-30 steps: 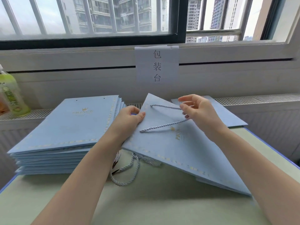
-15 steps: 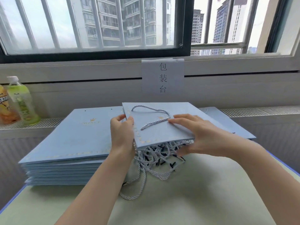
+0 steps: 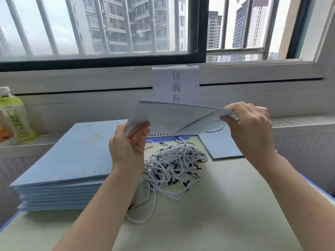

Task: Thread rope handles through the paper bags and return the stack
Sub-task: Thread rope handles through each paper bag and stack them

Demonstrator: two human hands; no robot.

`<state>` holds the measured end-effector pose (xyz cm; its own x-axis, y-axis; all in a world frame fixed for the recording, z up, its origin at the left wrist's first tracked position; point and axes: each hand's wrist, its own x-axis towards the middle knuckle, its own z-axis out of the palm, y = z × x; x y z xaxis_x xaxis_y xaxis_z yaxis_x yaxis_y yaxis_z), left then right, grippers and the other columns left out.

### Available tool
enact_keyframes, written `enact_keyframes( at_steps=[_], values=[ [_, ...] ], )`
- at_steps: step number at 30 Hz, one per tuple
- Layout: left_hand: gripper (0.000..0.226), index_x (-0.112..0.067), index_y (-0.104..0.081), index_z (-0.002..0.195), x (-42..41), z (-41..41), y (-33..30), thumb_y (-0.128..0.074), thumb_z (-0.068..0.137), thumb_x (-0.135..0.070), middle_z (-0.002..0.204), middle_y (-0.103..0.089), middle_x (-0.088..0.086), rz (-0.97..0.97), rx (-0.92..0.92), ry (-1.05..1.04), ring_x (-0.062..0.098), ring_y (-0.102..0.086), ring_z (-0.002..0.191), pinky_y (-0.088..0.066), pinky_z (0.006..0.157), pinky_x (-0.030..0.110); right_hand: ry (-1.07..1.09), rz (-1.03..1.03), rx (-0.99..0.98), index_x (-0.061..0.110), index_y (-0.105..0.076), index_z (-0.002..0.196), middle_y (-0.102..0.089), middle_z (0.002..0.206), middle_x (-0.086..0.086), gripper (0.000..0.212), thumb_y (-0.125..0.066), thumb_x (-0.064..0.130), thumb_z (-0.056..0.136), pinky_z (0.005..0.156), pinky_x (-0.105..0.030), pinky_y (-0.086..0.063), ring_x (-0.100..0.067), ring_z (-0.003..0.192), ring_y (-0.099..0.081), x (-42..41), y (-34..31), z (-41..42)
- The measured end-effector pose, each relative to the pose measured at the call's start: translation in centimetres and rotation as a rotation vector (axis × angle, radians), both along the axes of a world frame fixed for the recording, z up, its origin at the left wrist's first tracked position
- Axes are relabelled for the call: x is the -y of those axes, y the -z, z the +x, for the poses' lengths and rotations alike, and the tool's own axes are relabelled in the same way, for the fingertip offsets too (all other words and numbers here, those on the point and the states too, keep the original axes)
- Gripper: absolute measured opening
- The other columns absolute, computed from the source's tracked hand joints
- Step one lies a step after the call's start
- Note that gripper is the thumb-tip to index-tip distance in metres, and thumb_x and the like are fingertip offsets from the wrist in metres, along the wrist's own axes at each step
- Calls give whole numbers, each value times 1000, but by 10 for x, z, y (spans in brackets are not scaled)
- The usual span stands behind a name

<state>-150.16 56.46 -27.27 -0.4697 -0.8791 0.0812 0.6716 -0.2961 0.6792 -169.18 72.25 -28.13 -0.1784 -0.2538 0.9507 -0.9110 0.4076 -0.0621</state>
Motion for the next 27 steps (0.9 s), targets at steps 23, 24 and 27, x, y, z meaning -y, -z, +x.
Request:
enact_keyframes(
  at_steps=[23,24,27],
  values=[
    [24,-7,-54,114,-25,-26,34,-55,91,-1,109,-68,13,-379,462,386,25,-68,96,-59,76,38,241,286,818,3,-54,97,-57,100,-14,44,-34,43,98,76,-39,-35,-33,94,-51,0,11,-18],
    [23,-6,-54,113,-25,-25,34,-56,91,-2,109,-68,14,-390,472,399,26,-68,96,-59,73,36,208,289,890,4,-51,92,-54,98,-13,45,-34,45,98,74,-38,-34,-31,90,-47,0,14,-20],
    [13,-8,-57,104,-30,-24,32,-57,92,-8,97,-70,11,-550,549,398,20,-70,79,-55,54,26,168,360,1026,8,-42,73,-50,85,-8,49,-33,50,96,71,-36,-35,-29,85,-46,4,21,-25]
  ],
)
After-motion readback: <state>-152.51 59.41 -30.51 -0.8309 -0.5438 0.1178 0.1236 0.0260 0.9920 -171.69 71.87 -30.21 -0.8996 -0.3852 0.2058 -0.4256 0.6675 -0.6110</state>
